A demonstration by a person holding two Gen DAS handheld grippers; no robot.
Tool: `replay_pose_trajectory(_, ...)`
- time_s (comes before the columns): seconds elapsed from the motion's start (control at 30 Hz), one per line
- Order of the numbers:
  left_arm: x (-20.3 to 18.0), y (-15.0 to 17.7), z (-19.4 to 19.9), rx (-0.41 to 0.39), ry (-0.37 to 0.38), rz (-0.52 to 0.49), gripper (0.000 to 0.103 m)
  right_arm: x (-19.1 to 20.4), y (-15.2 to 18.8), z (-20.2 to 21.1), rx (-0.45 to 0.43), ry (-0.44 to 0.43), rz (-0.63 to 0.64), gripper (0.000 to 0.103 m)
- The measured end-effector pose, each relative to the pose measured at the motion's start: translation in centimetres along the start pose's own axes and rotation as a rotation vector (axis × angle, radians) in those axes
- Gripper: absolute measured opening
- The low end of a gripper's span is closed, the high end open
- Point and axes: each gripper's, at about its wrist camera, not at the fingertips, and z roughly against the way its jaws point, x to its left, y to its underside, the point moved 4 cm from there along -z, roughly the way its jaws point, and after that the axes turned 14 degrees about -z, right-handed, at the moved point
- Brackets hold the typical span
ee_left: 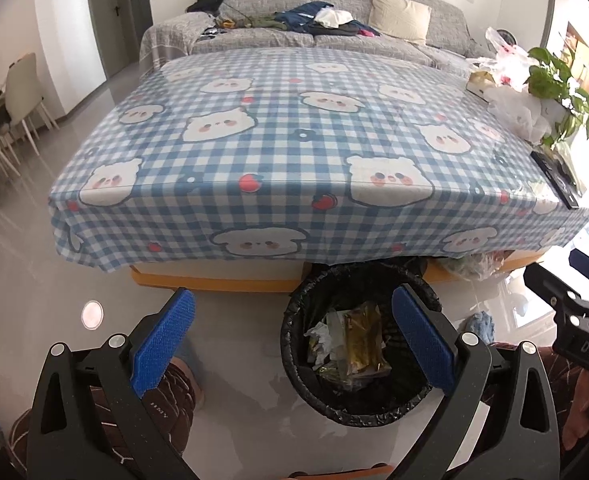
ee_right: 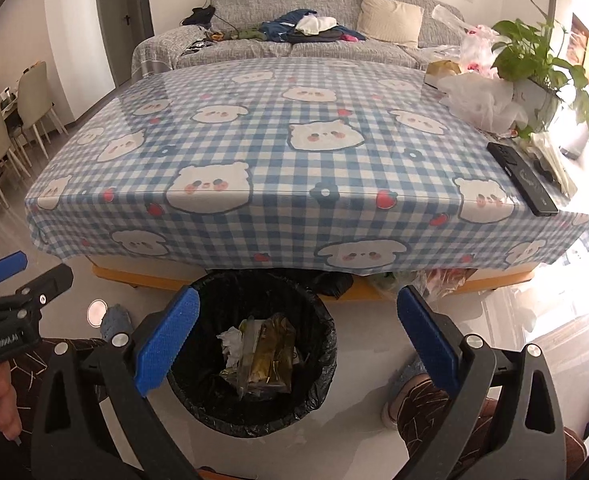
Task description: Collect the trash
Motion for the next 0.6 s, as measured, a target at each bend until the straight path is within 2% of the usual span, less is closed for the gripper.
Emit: replay_pose_trajectory(0.6, -0.32, -0.17, -0.26, -0.004, 0.006, -0.006, 0.097, -0.06, -0.11, -0.14, 0.000, -0.008, -0.011, 0.095)
